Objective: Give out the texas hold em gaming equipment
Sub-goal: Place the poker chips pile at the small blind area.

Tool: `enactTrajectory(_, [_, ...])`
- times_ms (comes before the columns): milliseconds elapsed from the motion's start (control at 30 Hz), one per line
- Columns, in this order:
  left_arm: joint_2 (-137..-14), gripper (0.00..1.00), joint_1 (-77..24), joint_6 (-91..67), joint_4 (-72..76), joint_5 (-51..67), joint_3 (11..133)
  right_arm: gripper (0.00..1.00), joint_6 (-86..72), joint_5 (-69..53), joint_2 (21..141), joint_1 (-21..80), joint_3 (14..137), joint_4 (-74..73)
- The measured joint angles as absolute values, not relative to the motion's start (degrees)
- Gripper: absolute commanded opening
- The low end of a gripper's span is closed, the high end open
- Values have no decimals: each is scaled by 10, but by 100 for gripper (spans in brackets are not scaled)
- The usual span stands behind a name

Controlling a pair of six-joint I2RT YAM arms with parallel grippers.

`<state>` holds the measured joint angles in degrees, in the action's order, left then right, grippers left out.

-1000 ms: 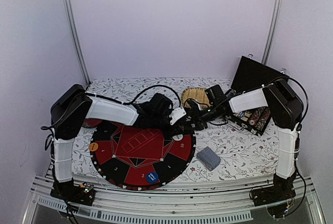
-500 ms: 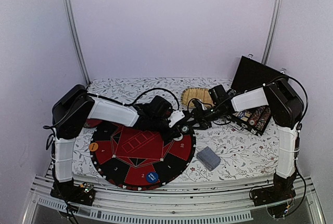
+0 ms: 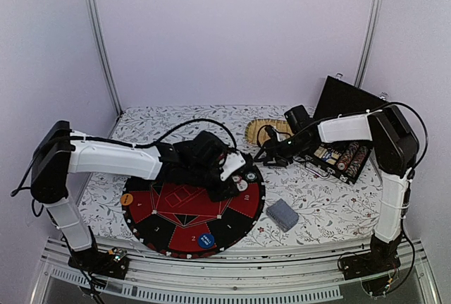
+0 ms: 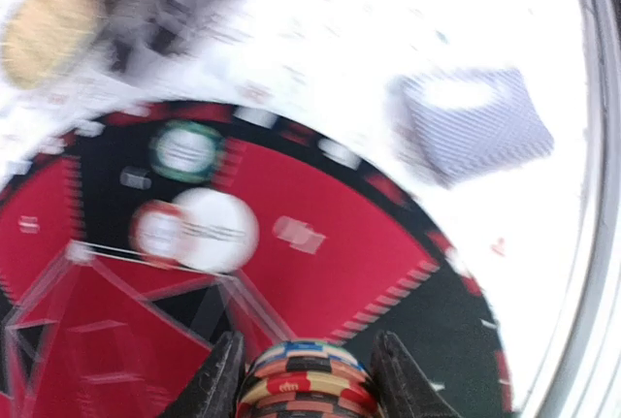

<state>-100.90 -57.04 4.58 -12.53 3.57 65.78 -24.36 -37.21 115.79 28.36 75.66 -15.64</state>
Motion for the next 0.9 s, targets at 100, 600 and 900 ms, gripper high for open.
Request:
enactTrajectory(100, [-1027, 0, -627, 33, -156, 17, 658, 53, -232, -350, 1119, 284, 754, -170])
enactTrajectory(600, [-1086, 0, -695, 14, -234, 1, 656, 53, -213, -317, 1056, 286, 719, -197])
enactTrajectory(900, [-1053, 0, -700, 8, -262, 1, 624, 53, -207, -316, 1056, 296, 719, -201])
